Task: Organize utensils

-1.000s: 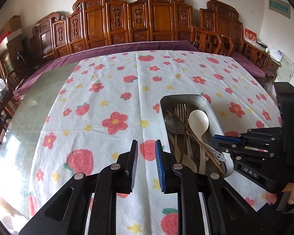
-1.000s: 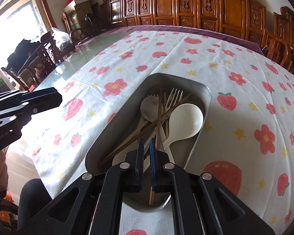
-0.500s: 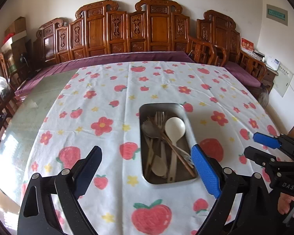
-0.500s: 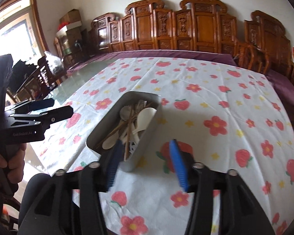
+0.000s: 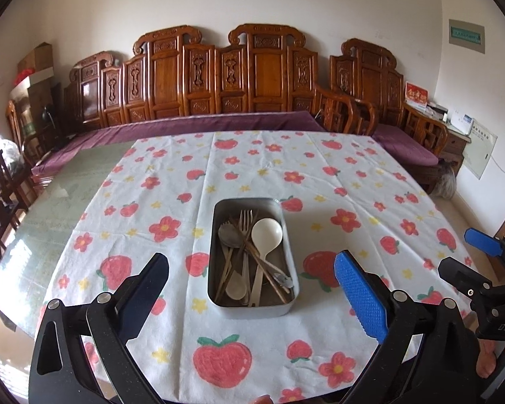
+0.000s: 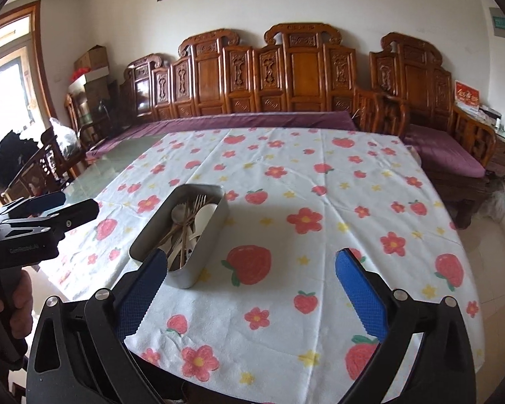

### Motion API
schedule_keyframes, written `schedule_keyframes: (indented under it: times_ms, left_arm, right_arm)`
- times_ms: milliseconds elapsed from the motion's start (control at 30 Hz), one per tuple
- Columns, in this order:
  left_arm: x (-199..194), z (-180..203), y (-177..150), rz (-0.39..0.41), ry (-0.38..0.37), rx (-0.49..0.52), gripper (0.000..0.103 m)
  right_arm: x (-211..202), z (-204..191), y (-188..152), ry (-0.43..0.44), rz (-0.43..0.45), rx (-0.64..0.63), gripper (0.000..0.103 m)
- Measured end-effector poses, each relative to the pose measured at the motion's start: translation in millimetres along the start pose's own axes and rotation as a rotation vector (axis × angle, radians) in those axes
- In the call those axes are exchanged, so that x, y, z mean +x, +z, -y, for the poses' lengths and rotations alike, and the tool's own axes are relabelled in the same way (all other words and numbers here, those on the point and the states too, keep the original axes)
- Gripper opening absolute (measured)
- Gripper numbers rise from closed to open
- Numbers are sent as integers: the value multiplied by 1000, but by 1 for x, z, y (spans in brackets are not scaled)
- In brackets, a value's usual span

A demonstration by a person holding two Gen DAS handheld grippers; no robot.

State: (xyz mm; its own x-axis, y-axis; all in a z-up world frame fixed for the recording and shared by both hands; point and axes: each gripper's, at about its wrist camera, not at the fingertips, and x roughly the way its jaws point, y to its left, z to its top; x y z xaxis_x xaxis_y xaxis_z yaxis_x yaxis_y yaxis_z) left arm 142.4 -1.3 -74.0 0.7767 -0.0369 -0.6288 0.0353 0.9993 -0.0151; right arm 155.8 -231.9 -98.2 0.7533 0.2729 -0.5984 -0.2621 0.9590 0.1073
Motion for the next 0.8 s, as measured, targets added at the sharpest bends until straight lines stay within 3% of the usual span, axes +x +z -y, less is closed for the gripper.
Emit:
schedule_keyframes:
  times_ms: [467,800]
  left_arm:
    - [-100,25,18,216,-8,19,95]
    - [-119,31,11,227,-5,31,95]
  right_arm:
    - [-106,-11,22,-68,251,-8,101]
    - [-133,-11,24,-97,307,-4,101]
